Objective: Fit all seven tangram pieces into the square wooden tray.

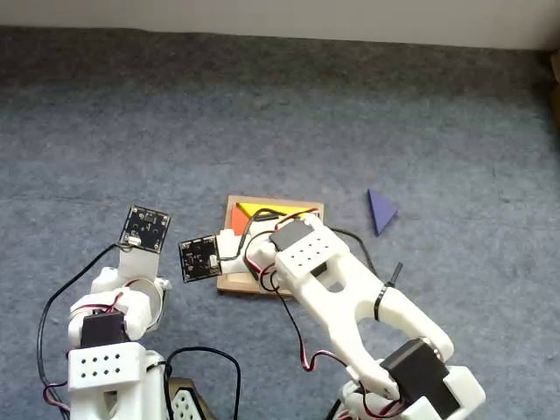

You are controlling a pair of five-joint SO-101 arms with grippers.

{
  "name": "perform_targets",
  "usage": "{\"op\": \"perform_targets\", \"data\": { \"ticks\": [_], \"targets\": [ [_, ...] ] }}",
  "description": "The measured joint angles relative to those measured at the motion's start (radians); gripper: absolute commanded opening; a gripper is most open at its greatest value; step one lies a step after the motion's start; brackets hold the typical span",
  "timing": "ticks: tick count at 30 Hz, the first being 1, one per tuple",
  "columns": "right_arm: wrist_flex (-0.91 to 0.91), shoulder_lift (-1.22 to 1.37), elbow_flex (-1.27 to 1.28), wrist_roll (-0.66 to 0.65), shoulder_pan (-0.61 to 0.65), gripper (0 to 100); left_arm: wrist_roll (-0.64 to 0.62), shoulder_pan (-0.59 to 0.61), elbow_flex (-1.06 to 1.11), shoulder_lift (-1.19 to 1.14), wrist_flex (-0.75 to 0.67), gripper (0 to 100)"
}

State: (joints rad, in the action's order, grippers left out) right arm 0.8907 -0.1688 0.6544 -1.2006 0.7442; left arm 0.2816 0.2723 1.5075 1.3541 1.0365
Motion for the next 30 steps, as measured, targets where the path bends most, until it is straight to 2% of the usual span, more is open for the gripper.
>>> {"op": "perform_targets", "data": {
  "ticks": [4, 6, 9, 13, 19, 23, 26, 30],
  "targets": [
    [0.000, 0.000, 0.000, 0.000, -0.026, 32.7, 0.000, 0.000, 0.000, 0.000, 0.000, 15],
    [0.000, 0.000, 0.000, 0.000, -0.048, 28.9, 0.000, 0.000, 0.000, 0.000, 0.000, 15],
    [0.000, -0.026, 0.000, 0.035, -0.078, 17.0, 0.000, 0.000, 0.000, 0.000, 0.000, 15],
    [0.000, -0.117, 0.000, 0.206, -0.110, 0.0, 0.000, 0.000, 0.000, 0.000, 0.000, 15],
    [0.018, -0.180, 0.029, 0.514, -0.129, 1.5, 0.000, 0.000, 0.000, 0.000, 0.000, 15],
    [0.018, -0.176, 0.068, 0.675, -0.130, 1.5, 0.000, 0.000, 0.000, 0.000, 0.000, 15],
    [0.018, -0.115, 0.066, 0.738, -0.130, 1.5, 0.000, 0.000, 0.000, 0.000, 0.000, 15],
    [0.018, 0.023, 0.057, 0.756, -0.130, 1.5, 0.000, 0.000, 0.000, 0.000, 0.000, 15]
  ]
}}
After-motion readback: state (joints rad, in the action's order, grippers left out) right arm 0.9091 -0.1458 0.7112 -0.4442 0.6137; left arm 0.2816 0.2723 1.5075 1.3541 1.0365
